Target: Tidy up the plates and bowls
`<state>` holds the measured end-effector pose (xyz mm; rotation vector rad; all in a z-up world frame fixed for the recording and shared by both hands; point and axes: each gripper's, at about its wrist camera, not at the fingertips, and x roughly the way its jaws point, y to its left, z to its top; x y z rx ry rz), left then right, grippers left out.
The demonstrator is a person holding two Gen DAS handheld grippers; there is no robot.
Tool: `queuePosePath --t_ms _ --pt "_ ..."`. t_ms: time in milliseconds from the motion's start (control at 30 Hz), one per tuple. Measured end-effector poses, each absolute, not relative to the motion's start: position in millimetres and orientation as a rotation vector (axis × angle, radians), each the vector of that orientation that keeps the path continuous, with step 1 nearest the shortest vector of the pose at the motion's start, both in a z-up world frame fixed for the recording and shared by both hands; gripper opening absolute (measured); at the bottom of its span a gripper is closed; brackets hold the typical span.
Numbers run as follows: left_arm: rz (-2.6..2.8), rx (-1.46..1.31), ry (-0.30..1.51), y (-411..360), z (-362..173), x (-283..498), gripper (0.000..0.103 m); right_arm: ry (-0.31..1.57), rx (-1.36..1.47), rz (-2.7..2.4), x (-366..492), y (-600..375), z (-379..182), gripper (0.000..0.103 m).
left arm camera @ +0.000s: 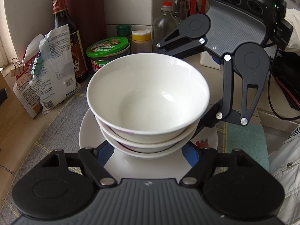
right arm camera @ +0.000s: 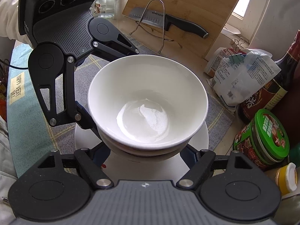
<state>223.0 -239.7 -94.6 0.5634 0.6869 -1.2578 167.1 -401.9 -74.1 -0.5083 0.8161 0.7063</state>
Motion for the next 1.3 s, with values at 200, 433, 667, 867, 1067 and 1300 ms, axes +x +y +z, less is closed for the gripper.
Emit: queuePosePath --t_ms 200,433,667,867,1067,1300 --pt "-1.259 0.583 0.669 -240.4 -94.4 221.4 0.078 0.821 -0.496 0.703 167.7 -402.7 -74.6 0.084" --pt "-1.234 0.543 0.637 -233.6 -91.2 219.4 0.092 0.81 -0.465 0.7 166.3 -406.2 -75.5 0.094" --pt "-1.155 0.526 0.596 -227.8 -85.8 207.8 0.096 0.776 -0.464 0.702 161.9 -406.2 -72.8 0.101" --pt "-1.063 0.469 0.554 -212.2 -82.1 193.0 0.097 0.785 -0.472 0.698 158.9 -406.1 -74.7 0.103" --pt "-0.973 0.412 0.452 -186.0 -69.1 174.6 0.101 0.788 -0.488 0.606 144.7 -397.4 -73.7 0.103" --pt "-0.957 0.285 0.43 -150.2 -57.2 156.5 0.102 0.789 -0.414 0.398 120.4 -375.3 -64.8 0.103"
